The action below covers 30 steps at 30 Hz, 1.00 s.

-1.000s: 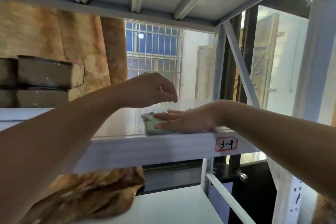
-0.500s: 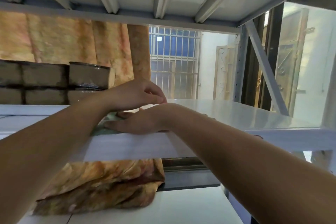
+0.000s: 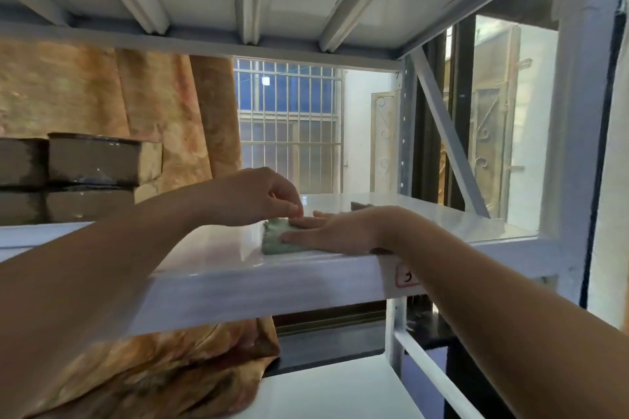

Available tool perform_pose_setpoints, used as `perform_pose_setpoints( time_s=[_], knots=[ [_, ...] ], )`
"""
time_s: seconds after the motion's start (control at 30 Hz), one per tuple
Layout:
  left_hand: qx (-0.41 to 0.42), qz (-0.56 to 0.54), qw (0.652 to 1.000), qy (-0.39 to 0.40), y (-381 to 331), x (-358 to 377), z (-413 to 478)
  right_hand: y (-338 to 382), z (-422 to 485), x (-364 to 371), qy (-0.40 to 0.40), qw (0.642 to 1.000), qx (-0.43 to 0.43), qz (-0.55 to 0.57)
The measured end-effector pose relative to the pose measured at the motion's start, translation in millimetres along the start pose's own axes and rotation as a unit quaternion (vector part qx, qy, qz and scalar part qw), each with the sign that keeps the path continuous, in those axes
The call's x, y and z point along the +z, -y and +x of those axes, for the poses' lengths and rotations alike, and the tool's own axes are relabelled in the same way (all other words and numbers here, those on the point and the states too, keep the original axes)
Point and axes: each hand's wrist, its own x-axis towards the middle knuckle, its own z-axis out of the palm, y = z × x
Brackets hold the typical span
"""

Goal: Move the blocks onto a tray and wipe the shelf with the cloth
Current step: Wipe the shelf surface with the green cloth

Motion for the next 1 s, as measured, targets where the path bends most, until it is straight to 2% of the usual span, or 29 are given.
perform_pose_setpoints(
  time_s=[0.13, 0.27, 0.4, 0.57, 0.8, 0.93, 1.0],
  knots=[
    [0.034, 0.075, 0.996, 0.029, -13.8, 15.6, 18.5, -50.5, -18.4, -8.4, 0.007, 0.996, 0.081, 0.022],
    [0.057, 0.099, 0.993, 0.014, -11.9, 28.5, 26.5, -101.2, -36.3, -16.5, -0.006, 0.984, 0.176, 0.037],
    [0.061, 0.098, 0.993, -0.023, -5.8, 29.8, 27.5, -121.2, -37.8, -17.3, -0.012, 0.976, 0.214, 0.045],
    [0.089, 0.088, 0.989, -0.076, -9.1, 28.6, 33.2, -108.2, -33.9, -16.6, -0.002, 0.978, 0.196, 0.068],
    [0.097, 0.055, 0.989, -0.093, -13.3, 23.4, 32.5, -32.5, -23.5, -6.4, 0.004, 0.993, 0.106, 0.047],
    [0.113, 0.19, 0.969, -0.109, -5.4, 25.1, 26.6, 8.7, -18.3, -6.6, 0.037, 0.996, 0.069, 0.034],
    [0.113, 0.212, 0.963, -0.119, -0.6, 22.4, 24.0, 21.5, -16.0, -4.5, 0.036, 0.998, 0.046, 0.028]
  ],
)
